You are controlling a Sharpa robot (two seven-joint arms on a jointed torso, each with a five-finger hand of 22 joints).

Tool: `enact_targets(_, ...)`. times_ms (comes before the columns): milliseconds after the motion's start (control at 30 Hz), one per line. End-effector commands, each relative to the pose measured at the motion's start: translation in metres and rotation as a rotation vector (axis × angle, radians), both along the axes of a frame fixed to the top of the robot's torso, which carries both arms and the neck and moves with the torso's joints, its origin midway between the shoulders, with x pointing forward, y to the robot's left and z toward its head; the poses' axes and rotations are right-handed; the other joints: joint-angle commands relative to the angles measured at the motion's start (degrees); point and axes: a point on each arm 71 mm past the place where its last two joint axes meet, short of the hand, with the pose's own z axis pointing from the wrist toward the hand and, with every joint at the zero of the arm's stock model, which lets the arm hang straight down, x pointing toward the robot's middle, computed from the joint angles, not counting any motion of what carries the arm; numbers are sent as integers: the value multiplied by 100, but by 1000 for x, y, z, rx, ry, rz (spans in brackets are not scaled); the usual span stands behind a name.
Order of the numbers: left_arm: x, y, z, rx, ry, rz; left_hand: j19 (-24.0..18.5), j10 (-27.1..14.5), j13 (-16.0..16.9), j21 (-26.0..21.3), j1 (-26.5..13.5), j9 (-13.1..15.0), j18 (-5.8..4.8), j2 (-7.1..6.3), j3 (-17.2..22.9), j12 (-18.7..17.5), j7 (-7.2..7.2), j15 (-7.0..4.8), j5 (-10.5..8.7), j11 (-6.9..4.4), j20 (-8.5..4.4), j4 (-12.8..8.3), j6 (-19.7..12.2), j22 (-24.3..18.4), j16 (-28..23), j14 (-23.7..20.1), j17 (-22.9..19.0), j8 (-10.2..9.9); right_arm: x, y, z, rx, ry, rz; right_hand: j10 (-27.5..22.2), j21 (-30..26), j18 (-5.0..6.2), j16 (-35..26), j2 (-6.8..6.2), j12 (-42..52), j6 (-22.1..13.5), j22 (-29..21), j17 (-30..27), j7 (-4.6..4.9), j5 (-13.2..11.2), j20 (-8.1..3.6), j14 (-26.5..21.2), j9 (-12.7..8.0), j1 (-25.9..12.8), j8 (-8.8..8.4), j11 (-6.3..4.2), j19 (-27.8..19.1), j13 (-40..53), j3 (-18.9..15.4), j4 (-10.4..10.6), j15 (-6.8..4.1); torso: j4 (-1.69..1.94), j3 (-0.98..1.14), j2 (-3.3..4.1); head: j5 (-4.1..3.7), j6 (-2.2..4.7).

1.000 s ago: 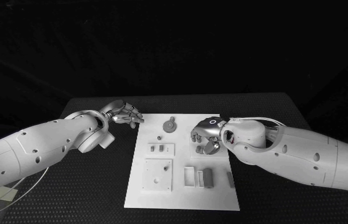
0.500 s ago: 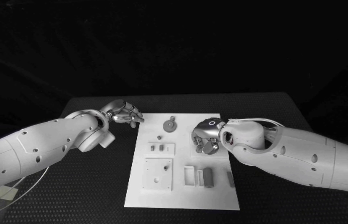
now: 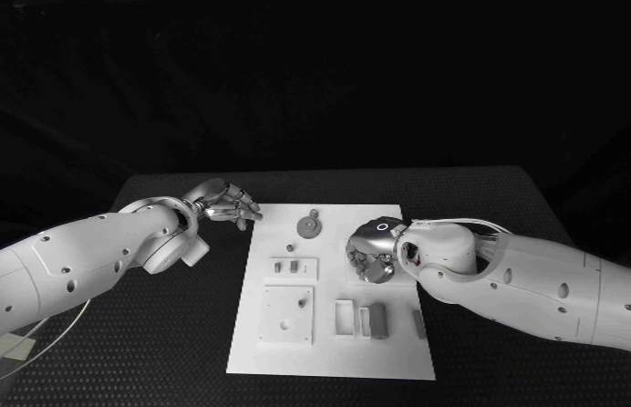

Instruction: Assemble the parts on the task board

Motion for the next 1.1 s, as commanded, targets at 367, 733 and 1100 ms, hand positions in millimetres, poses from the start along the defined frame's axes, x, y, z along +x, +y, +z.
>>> enact_targets(367,0,-2,1,-5,2,-13,31,-44,-9,6,-33,-4,107,5,-11,16,-4,3,14,-1,9,34,-11,-8,-39,26,17,2,2,1,2,39,-57,4,338,85,610,-2,501,92,308,121,9,-108,28,-41,123,60,10,133,-111,141,128,55,-215,-137,-2,-1,-1,-5,3)
enact_targets(733,0,-2,1,-5,2,-12,32,-45,-11,6,-37,-4,107,12,-12,17,-4,3,14,0,9,41,-10,-9,-44,28,24,3,4,-2,3,52,-81,-2,492,135,610,2,599,147,446,123,22,-163,29,-61,175,136,86,215,-186,180,232,41,-232,-210,-5,-2,0,-5,-5)
enact_targets(1100,0,-2,1,-4,3,-12,32,-47,-14,6,-41,-5,107,16,-14,18,-4,3,14,0,9,46,-11,-9,-51,29,33,3,2,-2,7,85,-106,-3,529,153,610,4,596,156,471,124,29,-175,29,-58,185,163,89,234,-203,187,266,29,-233,-227,-2,-1,-3,7,-9)
